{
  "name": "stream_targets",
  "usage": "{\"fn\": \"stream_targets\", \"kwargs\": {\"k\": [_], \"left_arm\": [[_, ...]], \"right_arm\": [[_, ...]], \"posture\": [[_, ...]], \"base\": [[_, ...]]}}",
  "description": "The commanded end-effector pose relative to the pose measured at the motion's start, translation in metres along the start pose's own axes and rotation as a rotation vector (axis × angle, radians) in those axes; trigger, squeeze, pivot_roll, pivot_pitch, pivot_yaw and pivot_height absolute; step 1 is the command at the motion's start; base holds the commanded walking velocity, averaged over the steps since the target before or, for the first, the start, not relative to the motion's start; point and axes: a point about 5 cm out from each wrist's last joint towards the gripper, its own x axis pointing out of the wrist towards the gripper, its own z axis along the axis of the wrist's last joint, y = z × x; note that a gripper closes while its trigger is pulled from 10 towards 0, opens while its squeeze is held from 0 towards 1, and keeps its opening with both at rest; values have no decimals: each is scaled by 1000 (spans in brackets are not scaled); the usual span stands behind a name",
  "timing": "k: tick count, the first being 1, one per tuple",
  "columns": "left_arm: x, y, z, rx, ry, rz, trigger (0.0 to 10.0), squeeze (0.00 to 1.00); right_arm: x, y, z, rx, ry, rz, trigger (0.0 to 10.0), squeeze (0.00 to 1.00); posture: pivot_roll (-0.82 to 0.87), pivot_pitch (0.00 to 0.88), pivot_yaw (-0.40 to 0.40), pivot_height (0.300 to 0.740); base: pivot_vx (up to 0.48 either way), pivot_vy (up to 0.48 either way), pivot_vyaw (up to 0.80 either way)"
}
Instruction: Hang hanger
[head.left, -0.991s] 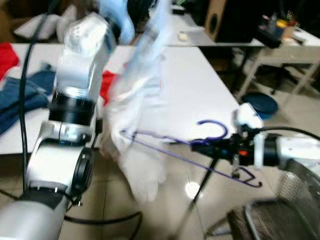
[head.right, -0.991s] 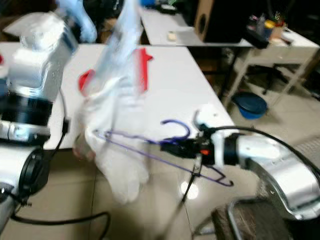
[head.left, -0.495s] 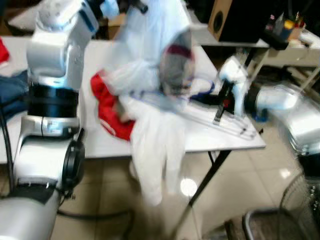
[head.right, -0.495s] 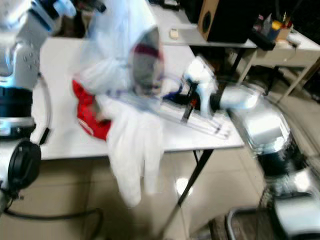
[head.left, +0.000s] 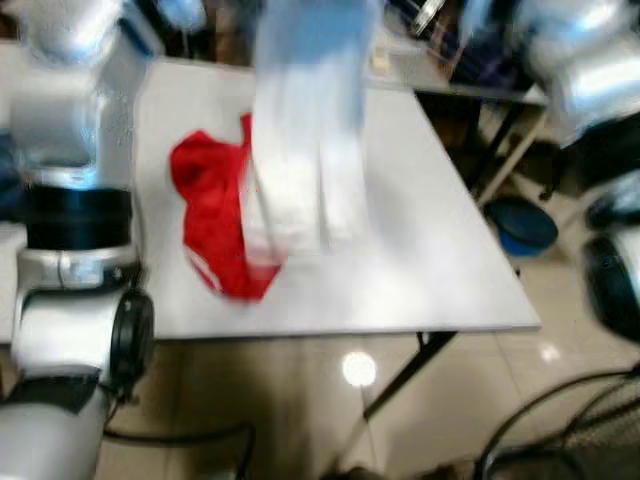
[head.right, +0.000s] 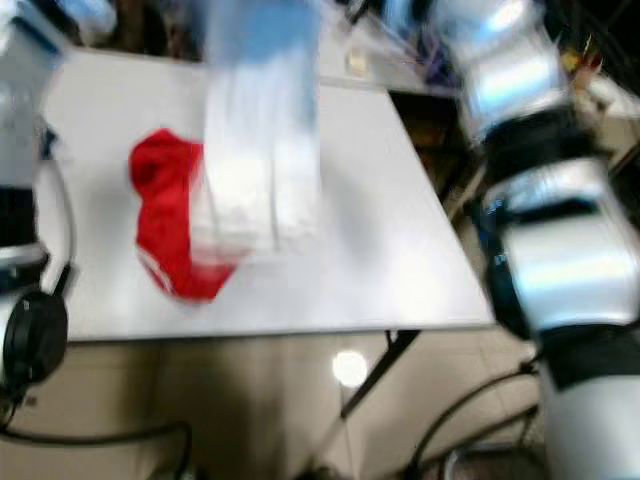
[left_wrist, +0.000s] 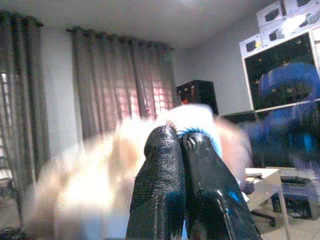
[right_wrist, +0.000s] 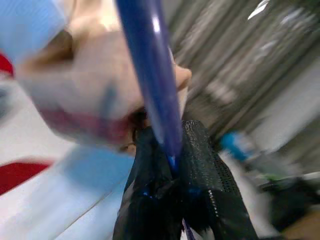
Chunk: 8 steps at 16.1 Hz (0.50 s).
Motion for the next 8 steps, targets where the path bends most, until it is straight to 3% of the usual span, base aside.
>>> {"fn": "stream_targets", "kwargs": {"k": [1,4,5,6,7,8], "left_arm": [[-4,0,5,-2,-15,14,10000,0],[-10,-12,-15,-65,31,34,10000,0],[-13,-23,-27,-79,69,24,10000,0],[-15,-29,-34,-87,89,18,10000,0],[-25,-45,-58,-136,168,26,10000,0],[-37,-56,-88,-105,305,52,10000,0]], "right_arm": [[3,2,4,-25,-50,-7,10000,0],[1,39,-32,-36,-3,81,10000,0],[-5,60,-53,-8,19,128,10000,0],[-10,71,-64,2,37,147,10000,0],[-31,107,-94,75,81,255,10000,0],[-54,144,-116,132,119,394,10000,0]], "posture": [[78,0,-150,740],[78,0,-144,740],[77,0,-138,740],[74,0,-134,740],[56,0,-112,740],[49,0,-104,740]], "base": [[0,0,0],[0,0,0],[0,0,0],[0,0,0],[0,0,0],[0,0,0]]}}
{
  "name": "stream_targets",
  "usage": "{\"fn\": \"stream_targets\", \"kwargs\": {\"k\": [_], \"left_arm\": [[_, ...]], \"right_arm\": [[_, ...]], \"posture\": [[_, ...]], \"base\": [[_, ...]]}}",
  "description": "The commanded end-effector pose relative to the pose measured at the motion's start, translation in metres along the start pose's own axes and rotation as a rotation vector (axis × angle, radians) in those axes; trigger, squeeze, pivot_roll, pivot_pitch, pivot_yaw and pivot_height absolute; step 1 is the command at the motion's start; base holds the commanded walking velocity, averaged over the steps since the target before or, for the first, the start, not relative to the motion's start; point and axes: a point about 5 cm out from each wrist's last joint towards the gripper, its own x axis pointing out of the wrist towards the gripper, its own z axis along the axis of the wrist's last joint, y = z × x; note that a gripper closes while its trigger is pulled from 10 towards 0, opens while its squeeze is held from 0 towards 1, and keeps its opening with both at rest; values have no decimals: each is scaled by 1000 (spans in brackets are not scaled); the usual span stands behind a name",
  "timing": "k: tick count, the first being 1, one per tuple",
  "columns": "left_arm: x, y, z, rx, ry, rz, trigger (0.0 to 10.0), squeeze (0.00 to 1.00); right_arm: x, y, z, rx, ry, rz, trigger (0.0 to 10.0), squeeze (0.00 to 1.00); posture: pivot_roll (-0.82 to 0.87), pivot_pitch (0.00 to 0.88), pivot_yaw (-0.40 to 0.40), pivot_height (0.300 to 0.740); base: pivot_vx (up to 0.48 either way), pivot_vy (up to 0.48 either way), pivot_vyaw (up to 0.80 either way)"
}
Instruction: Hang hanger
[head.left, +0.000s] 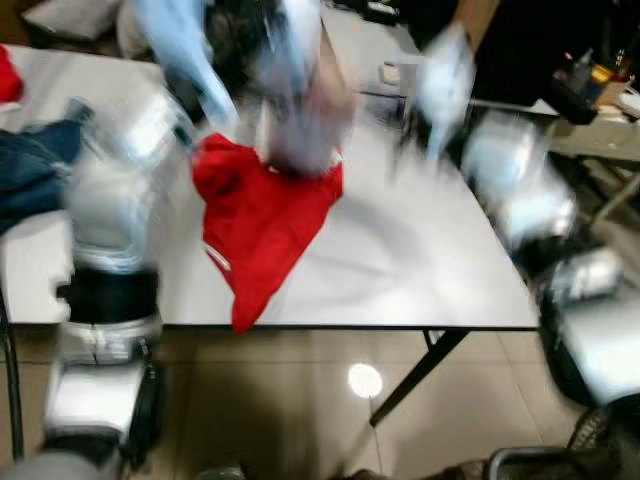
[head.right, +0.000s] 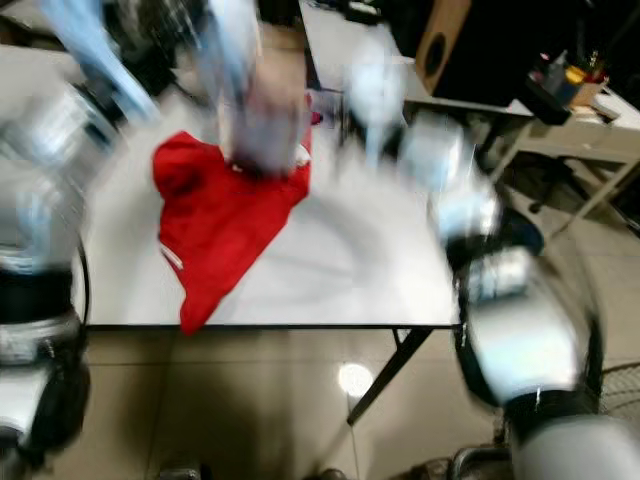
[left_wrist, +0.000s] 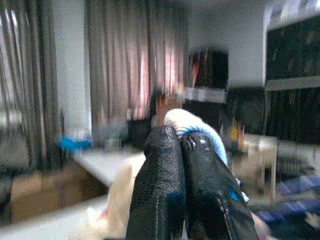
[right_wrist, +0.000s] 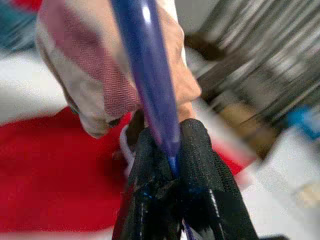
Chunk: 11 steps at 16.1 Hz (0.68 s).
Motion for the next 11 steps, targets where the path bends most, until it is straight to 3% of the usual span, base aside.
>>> {"fn": "stream_targets", "kwargs": {"k": [1,2,3,5,7,9,11], "left_arm": [[0,-9,-22,44,105,5,10000,0],[-9,-14,-52,59,215,31,10000,0],[-17,-19,-71,32,279,47,10000,0],[-19,-17,-84,57,325,74,10000,0],[-10,-9,-86,91,327,100,10000,0],[3,11,-82,190,330,130,10000,0],[5,22,-83,244,344,141,10000,0]], "right_arm": [[-4,14,-6,-13,1,82,10000,0],[-14,47,-23,-14,31,197,10000,0],[-25,70,-32,-12,40,275,10000,0],[-40,90,-33,-31,46,335,10000,0],[-50,94,-19,-17,11,353,10000,0],[-68,88,-1,-2,-5,384,10000,0],[-80,86,7,-53,26,424,10000,0]], "posture": [[45,0,-98,740],[37,0,-91,740],[32,0,-86,740],[32,0,-79,740],[31,0,-77,740],[26,0,-63,740],[24,0,-58,740]], "base": [[0,0,0],[0,0,0],[0,0,0],[0,0,0],[0,0,0],[0,0,0],[0,0,0]]}}
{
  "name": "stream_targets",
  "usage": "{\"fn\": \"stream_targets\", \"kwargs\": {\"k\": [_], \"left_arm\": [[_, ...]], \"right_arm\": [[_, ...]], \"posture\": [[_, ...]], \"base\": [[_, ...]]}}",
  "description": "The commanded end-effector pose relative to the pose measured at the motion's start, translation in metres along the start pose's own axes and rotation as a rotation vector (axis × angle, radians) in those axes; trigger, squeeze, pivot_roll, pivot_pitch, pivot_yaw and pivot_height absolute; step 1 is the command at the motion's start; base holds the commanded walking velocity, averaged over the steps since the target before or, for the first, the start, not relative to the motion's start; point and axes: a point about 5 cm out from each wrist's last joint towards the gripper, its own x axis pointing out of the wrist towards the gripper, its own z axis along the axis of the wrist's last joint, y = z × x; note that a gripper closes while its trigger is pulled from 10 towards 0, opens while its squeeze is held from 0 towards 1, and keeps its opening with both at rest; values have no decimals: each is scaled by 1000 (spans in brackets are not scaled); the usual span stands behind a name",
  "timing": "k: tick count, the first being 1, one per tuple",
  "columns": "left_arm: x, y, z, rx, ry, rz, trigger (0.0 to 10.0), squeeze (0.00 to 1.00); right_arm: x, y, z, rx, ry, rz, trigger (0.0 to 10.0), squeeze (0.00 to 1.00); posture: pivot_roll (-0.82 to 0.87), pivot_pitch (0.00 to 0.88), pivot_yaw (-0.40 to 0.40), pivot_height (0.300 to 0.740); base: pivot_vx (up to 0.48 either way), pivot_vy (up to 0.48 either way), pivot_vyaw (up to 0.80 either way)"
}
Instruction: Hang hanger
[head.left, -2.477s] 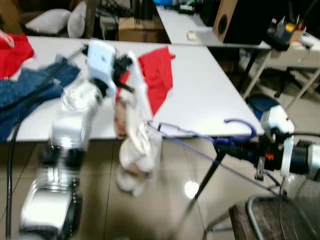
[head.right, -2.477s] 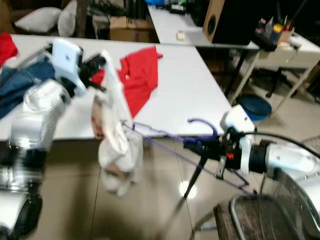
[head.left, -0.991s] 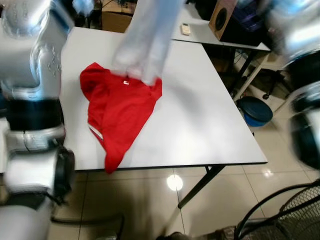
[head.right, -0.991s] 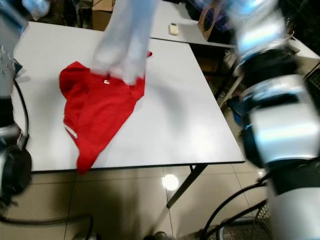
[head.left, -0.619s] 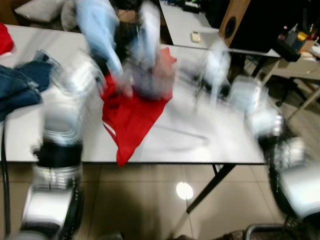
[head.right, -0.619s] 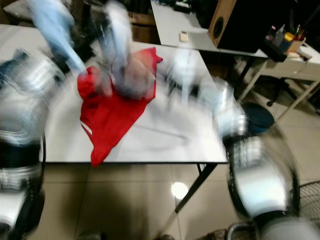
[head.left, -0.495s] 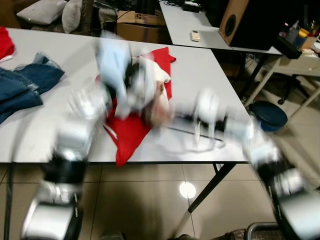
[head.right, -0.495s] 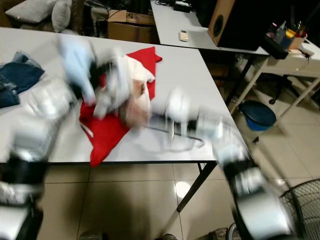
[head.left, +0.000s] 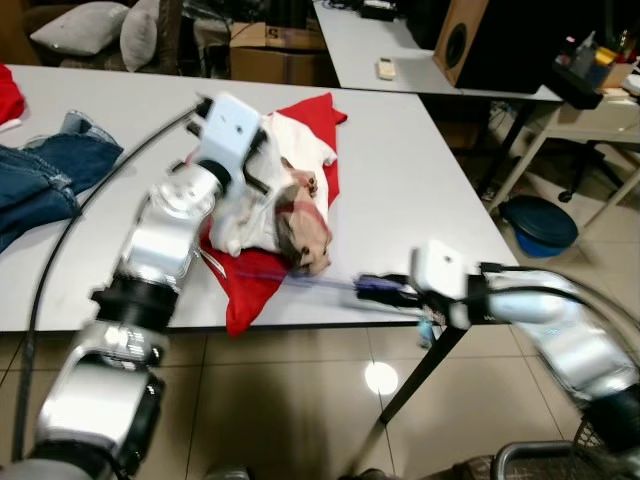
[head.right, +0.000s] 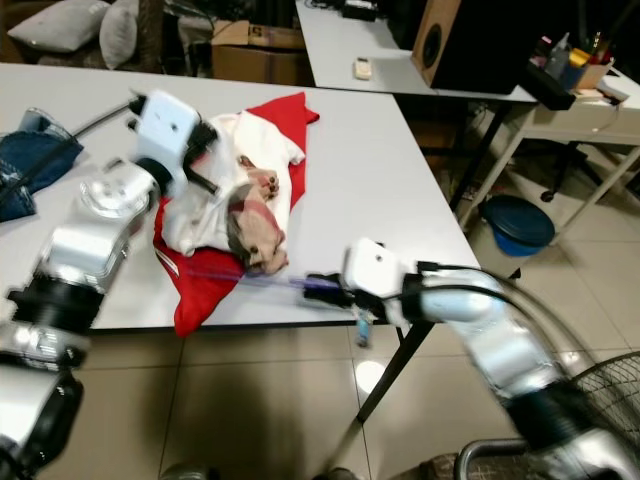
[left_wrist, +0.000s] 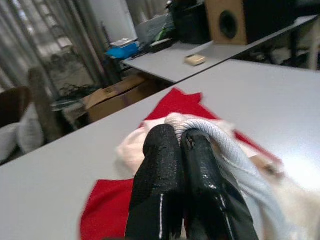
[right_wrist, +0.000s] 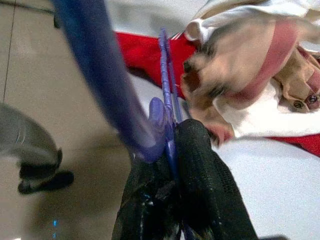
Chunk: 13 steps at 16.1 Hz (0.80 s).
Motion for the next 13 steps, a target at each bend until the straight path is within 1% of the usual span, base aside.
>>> {"fn": "stream_targets", "kwargs": {"k": [1,2,3,4,5,7,8,9,10,11,12,13], "left_arm": [[2,4,-5,34,21,8,10000,0],[1,9,-14,40,44,11,10000,0],[-2,11,-26,9,71,-18,10000,0],[-10,5,-46,-28,115,-104,10000,0],[-13,3,-52,-48,126,-134,10000,0],[-25,-8,-71,-103,161,-214,10000,0],[-29,-11,-74,-113,165,-230,10000,0],[-38,-21,-66,-165,74,-282,10000,1000],[-43,-25,-60,-175,23,-305,10000,1000],[-53,-33,-45,-220,-66,-357,10000,1000],[-67,-36,-32,-194,-109,-407,10000,1000],[-78,-32,-20,-95,-140,-419,10000,1000]], "right_arm": [[-12,-6,11,-10,-6,-9,10000,0],[-21,-8,17,-4,2,-13,10000,0],[-32,-12,21,-7,18,-20,10000,0],[-51,-21,29,-16,53,-40,10000,0],[-58,-24,32,-15,63,-46,10000,0],[-81,-38,41,-9,92,-84,10000,0],[-88,-41,43,-14,97,-102,10000,0],[-98,-52,44,-5,109,-183,10000,0],[-102,-55,44,0,113,-215,10000,0],[-105,-59,38,11,157,-271,10000,0],[-104,-63,25,69,220,-364,10000,0],[-104,-66,14,152,246,-464,10000,0]], "posture": [[16,0,-46,740],[14,0,-41,740],[12,0,-38,740],[8,0,-34,740],[8,0,-33,740],[8,0,-33,740],[8,0,-33,740],[-5,0,-28,740],[-6,0,-27,740],[-5,0,-28,740],[-2,0,-26,740],[4,0,-27,740]], "base": [[0,0,0],[0,0,0],[0,0,0],[0,0,0],[0,0,0],[0,0,0],[0,0,0],[0,0,0],[0,0,0],[0,0,0],[0,0,0],[0,0,0]]}}
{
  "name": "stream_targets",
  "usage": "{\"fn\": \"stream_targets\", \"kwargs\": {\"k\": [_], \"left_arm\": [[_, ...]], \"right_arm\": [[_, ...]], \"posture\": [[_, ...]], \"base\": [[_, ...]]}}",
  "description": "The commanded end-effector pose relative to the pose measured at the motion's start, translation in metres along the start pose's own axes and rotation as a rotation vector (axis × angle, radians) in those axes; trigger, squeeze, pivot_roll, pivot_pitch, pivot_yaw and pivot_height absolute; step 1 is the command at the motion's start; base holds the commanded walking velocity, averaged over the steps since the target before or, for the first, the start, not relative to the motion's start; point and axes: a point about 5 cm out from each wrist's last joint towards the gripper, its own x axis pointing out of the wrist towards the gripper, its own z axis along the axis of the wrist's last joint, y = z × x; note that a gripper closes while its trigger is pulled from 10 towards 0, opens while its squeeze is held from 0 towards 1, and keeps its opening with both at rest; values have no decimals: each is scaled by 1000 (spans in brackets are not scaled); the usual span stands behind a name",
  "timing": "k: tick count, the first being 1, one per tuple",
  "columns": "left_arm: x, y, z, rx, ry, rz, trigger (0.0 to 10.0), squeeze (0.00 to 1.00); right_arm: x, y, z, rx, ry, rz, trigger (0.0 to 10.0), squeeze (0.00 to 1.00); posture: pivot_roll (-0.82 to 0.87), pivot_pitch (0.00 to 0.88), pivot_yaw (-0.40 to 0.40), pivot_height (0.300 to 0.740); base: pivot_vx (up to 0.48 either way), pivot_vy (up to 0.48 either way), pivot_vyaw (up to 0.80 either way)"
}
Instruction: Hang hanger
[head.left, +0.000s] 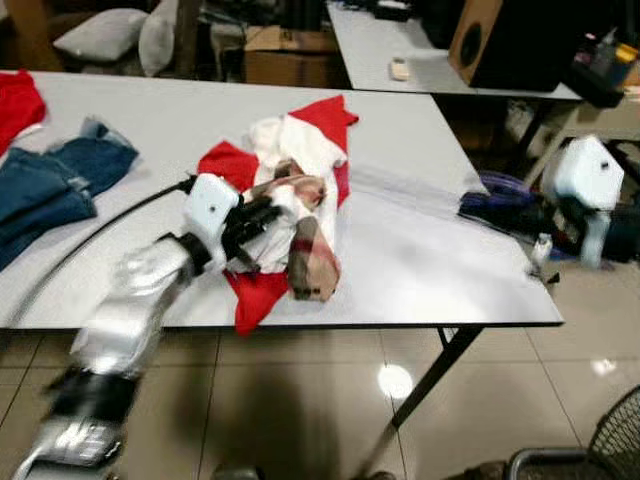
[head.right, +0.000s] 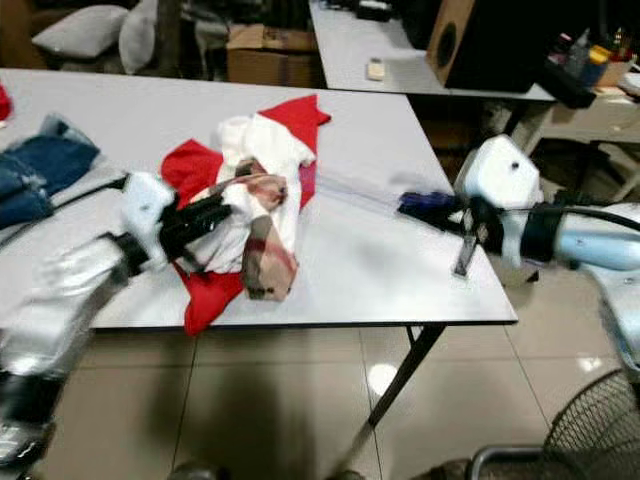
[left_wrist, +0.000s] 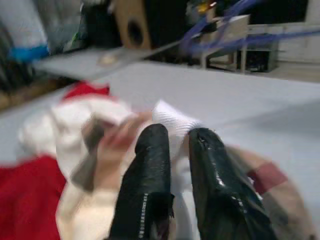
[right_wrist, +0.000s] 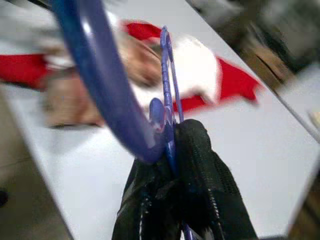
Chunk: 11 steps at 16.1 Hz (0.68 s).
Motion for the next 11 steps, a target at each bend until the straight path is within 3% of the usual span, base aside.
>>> {"fn": "stream_targets", "kwargs": {"k": [1,2,3,5,7,8,9,11], "left_arm": [[-4,-1,18,47,-35,-25,10000,1000],[-11,2,33,0,-70,-19,10000,1000],[-19,7,48,28,-97,2,10000,1000],[-26,15,63,64,-142,58,10000,1000],[-30,24,85,25,-246,183,10000,1000],[-28,25,86,-16,-285,234,10000,1000],[-24,24,85,-116,-332,315,10000,1000],[-13,13,58,-208,-226,410,10000,1000]], "right_arm": [[0,-7,-8,52,45,-91,10000,0],[2,-7,-13,117,39,-132,10000,0],[5,-6,-15,191,18,-190,10000,0],[10,-3,-17,254,-10,-248,10000,0],[32,9,-13,517,-108,-381,10000,0],[36,12,-12,547,-116,-404,10000,0],[41,19,-9,597,-125,-447,10000,0],[49,32,-4,744,-203,-591,10000,0]], "posture": [[4,0,-27,740],[4,0,-27,740],[30,0,-35,740],[49,0,-50,740],[64,0,-64,740],[65,0,-59,740],[47,0,-44,740],[18,0,-17,740]], "base": [[0,0,0],[0,0,0],[0,0,0],[0,0,0],[0,0,0],[0,0,0],[0,0,0],[0,0,0]]}}
